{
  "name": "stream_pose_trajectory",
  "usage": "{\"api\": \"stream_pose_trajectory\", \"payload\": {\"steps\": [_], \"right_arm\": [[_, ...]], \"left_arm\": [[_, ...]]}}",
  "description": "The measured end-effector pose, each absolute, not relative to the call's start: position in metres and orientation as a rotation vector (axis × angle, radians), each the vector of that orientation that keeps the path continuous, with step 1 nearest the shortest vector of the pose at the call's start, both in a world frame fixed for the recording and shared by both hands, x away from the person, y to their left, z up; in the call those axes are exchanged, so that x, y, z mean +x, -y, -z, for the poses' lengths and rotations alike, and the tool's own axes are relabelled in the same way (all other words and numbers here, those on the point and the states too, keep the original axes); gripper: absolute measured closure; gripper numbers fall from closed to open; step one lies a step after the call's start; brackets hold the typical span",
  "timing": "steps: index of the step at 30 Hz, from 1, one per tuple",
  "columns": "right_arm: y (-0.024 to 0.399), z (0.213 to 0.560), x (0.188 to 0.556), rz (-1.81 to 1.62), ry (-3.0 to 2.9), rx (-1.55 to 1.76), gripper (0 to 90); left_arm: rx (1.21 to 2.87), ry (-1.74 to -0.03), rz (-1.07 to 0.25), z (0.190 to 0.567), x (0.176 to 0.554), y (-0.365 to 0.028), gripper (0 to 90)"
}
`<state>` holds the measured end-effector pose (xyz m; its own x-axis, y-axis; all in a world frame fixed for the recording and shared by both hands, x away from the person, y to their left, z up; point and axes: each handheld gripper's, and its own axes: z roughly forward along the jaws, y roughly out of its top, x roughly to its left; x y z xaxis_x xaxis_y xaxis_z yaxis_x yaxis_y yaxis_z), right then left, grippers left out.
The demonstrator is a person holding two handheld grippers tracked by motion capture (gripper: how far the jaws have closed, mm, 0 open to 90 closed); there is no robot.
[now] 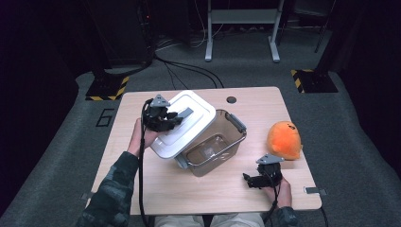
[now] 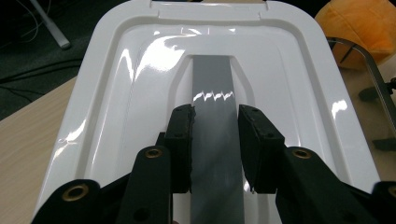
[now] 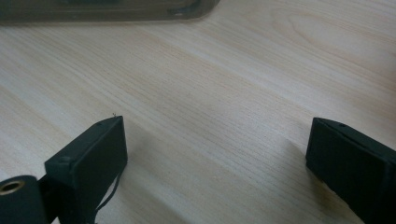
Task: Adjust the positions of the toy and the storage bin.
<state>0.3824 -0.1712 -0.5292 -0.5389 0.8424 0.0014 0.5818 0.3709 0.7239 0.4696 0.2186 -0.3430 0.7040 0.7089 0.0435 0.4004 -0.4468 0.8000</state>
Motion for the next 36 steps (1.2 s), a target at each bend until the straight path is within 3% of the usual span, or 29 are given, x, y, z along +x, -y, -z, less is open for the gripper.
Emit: {"api": "stream_pose_trajectory", "payload": {"steps": [36], "right_arm": [[0.172,0.529,0.383,-0.969,-2.270,1.233,4.7]], "left_arm": [[2.009,-1.065,-0.587,0.350,0.472,-0.296,66.4]]}}
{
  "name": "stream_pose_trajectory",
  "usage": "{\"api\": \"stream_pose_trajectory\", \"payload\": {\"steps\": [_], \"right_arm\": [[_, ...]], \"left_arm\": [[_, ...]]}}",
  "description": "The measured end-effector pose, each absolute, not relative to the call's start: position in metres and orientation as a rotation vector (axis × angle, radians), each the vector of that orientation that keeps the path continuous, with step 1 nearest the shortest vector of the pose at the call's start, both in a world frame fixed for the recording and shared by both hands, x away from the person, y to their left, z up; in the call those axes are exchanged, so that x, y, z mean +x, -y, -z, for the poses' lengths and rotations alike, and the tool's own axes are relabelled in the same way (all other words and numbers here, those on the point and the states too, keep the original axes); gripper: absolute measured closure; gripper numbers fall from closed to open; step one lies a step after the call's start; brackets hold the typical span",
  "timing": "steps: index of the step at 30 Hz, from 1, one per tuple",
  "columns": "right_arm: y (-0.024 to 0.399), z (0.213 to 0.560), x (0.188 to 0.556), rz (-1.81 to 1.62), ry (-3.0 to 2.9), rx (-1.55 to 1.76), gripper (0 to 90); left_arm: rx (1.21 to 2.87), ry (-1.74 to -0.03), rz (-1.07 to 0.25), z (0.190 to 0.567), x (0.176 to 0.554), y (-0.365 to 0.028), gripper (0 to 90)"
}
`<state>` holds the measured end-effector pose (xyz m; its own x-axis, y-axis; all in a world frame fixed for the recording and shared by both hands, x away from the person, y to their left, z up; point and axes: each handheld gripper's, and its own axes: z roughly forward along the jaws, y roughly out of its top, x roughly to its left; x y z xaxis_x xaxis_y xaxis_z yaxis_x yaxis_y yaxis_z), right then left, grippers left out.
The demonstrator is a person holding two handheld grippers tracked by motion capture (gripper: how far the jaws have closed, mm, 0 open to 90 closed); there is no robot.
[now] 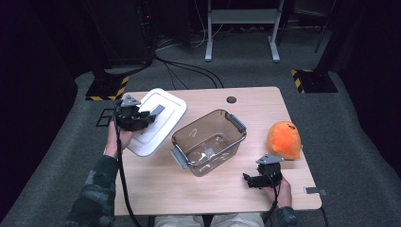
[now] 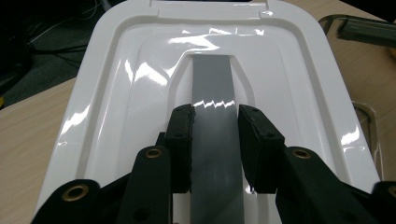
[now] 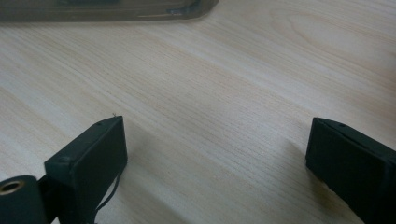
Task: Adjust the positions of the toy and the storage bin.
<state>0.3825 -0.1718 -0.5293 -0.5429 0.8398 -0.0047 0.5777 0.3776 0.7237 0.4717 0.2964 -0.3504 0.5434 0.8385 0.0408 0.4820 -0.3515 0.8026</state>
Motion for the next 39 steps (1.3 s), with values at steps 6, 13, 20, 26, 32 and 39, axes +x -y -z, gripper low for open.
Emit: {"api": "stream_pose_trajectory", "payload": {"steps": [6,13,20,26,32,39], "right_arm": [[0.172,0.529,0.383,-0.968,-2.271,1.231,4.6],[0.172,0.529,0.383,-0.968,-2.270,1.232,4.7],[0.172,0.529,0.382,-0.967,-2.270,1.231,4.7],[0.172,0.529,0.383,-0.967,-2.271,1.228,4.7],[0.172,0.529,0.383,-0.967,-2.271,1.230,4.6],[0.172,0.529,0.382,-0.968,-2.270,1.231,4.6]], "left_arm": [[2.002,-1.113,-0.597,0.356,0.473,-0.306,66.5],[1.979,-1.179,-0.612,0.365,0.475,-0.316,66.5],[1.960,-1.250,-0.623,0.375,0.477,-0.325,66.5],[1.952,-1.295,-0.627,0.384,0.479,-0.331,66.4],[1.943,-1.331,-0.625,0.394,0.480,-0.336,66.5],[1.936,-1.378,-0.606,0.409,0.482,-0.341,66.4]]}}
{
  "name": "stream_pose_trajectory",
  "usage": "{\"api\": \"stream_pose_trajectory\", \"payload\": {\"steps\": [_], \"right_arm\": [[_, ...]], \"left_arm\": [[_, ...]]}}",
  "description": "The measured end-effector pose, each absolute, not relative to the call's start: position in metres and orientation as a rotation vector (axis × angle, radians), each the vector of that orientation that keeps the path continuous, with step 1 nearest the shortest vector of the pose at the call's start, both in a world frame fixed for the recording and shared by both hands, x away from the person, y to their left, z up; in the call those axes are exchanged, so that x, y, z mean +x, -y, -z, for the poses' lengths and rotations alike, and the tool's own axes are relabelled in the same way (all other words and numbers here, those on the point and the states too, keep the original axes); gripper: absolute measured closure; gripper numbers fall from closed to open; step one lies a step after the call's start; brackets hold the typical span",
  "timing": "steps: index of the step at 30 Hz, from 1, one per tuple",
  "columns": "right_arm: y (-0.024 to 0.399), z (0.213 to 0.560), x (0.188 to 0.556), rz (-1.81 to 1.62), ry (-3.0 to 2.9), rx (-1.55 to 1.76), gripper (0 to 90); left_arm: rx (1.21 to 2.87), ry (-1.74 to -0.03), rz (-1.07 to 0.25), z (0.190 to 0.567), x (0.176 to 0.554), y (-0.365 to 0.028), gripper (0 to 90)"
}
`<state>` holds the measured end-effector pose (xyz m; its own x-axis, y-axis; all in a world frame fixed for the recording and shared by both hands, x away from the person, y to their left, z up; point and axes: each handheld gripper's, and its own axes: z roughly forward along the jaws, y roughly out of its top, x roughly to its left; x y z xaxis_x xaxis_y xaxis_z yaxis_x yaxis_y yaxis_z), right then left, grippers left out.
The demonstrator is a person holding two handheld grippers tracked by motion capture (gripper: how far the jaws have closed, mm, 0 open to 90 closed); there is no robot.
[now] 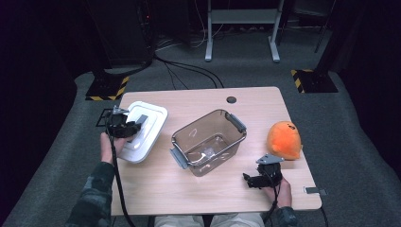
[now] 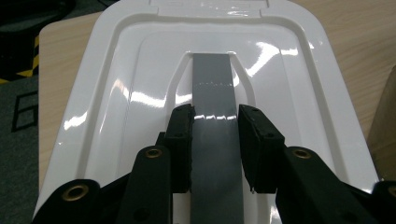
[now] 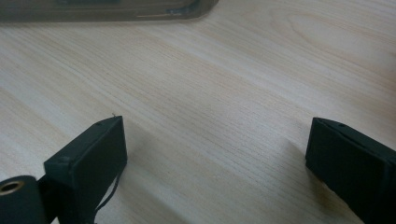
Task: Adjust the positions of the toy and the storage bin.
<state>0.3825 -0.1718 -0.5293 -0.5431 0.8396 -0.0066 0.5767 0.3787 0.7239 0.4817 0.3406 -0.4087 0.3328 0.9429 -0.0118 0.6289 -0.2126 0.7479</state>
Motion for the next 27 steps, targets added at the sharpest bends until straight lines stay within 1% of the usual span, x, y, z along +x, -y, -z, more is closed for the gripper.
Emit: {"api": "stream_pose_trajectory", "payload": {"steps": [17,18,27], "right_arm": [[0.171,0.529,0.382,-0.965,-2.269,1.234,4.6],[0.172,0.529,0.382,-0.965,-2.268,1.232,4.6],[0.172,0.529,0.382,-0.965,-2.268,1.231,4.6]], "left_arm": [[1.944,-1.430,-0.552,0.437,0.482,-0.353,66.4],[1.923,-1.433,-0.555,0.438,0.482,-0.353,66.5],[1.913,-1.473,-0.554,0.450,0.484,-0.353,66.4]]}}
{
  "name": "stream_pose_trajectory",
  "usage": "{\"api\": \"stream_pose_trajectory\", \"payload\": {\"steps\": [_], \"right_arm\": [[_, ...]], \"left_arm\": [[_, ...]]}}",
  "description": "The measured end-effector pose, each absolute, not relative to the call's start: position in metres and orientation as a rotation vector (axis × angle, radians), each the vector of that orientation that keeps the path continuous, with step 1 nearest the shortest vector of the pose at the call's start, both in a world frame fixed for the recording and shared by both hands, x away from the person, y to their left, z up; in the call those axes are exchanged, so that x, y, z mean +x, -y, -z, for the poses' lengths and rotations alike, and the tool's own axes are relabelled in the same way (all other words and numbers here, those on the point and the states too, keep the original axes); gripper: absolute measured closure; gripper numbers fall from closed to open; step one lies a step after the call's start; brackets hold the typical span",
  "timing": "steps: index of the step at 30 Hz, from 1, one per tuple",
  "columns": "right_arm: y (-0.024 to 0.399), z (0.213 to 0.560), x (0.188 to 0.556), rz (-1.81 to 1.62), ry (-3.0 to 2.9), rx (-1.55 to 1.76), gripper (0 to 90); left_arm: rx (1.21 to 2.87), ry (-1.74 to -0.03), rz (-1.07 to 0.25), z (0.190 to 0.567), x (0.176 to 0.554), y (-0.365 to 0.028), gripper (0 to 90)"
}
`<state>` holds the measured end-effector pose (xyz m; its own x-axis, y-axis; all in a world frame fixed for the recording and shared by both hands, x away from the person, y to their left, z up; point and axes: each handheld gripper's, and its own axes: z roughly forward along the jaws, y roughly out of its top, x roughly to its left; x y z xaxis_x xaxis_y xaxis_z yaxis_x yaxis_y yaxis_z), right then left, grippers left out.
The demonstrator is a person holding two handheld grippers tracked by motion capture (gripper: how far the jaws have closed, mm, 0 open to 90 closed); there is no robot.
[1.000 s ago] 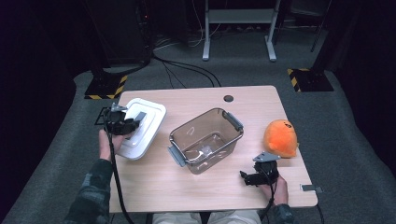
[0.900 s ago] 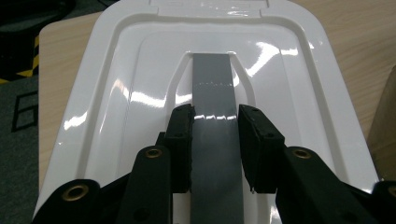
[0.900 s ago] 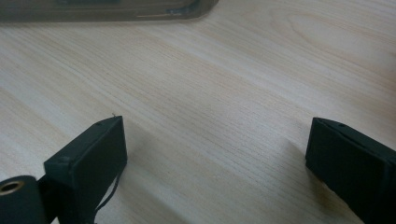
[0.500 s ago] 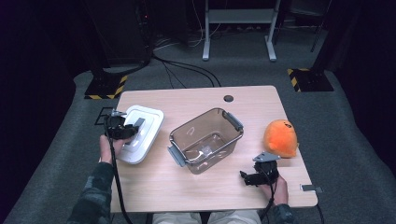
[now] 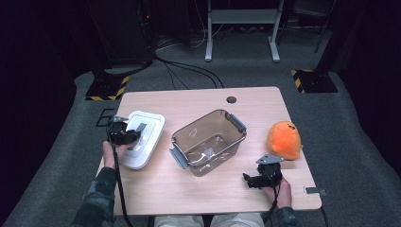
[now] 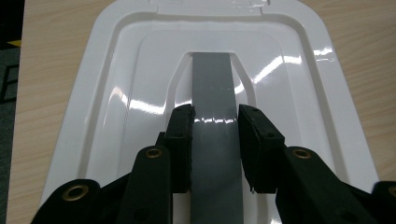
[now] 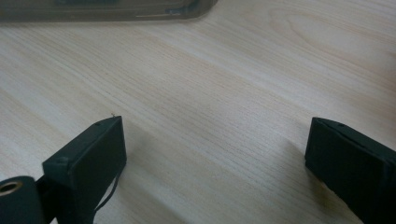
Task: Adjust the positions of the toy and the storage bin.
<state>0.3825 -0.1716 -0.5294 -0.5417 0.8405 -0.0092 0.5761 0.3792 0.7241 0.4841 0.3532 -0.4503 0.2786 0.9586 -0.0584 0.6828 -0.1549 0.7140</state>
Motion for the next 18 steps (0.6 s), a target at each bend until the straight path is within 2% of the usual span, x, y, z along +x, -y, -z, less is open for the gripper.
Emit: {"api": "stream_pose_trajectory", "payload": {"steps": [18], "right_arm": [[0.172,0.529,0.383,-0.963,-2.266,1.230,4.6]], "left_arm": [[1.889,-1.577,-0.553,0.476,0.488,-0.348,66.4]]}}
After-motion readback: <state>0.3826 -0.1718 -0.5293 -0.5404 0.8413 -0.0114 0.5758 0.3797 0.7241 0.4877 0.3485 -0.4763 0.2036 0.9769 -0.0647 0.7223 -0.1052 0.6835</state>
